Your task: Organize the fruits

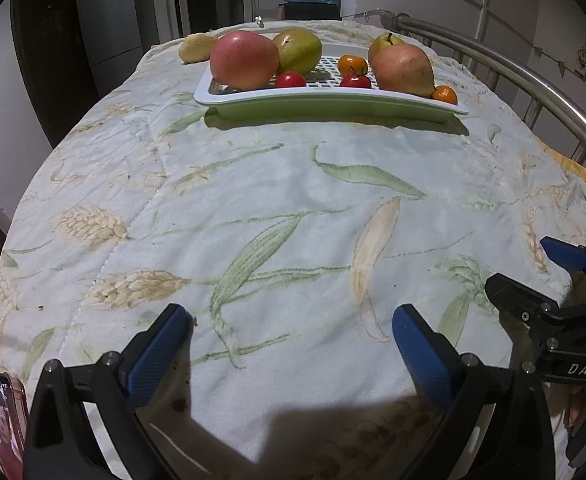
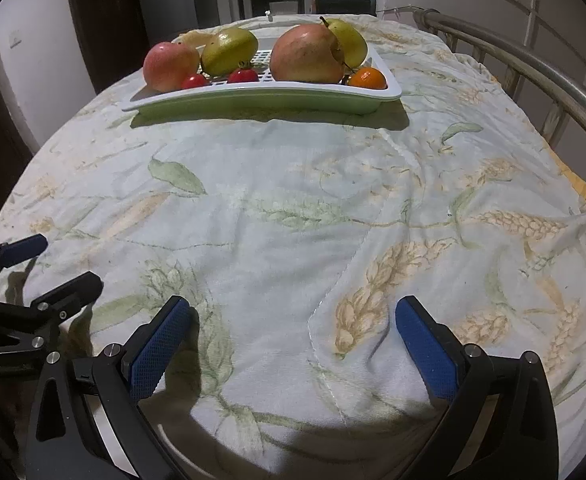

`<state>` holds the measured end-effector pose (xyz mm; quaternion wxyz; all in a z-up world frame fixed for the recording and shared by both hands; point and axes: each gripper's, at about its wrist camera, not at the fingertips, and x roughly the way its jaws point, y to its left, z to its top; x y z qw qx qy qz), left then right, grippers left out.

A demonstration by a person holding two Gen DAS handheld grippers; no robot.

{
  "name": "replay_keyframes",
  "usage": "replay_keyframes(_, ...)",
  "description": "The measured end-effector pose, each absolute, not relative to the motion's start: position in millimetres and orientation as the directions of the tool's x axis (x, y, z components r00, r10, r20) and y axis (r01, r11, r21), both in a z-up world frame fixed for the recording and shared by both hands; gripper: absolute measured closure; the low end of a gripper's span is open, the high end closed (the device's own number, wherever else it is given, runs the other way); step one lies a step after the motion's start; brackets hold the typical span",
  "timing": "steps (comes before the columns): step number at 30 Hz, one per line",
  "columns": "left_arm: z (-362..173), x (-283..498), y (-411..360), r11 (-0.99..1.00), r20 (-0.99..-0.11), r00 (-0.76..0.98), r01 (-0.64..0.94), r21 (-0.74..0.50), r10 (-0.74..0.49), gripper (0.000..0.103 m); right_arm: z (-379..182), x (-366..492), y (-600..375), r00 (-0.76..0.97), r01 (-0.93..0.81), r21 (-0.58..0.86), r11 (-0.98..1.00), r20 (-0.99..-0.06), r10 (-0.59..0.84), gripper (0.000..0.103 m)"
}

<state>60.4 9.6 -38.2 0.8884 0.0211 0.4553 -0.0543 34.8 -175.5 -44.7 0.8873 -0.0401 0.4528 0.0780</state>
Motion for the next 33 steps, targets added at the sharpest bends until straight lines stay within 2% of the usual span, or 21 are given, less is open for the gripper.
replay_keyframes(33, -39.2, 56.6, 9.8, 0.992, -0.812, 0.578, 0.127, -0.011, -0.083, 0.0, -45.8, 31.3, -173.6, 0.575, -0.155, -0.02, 0.988, -0.815, 0.074, 0.0)
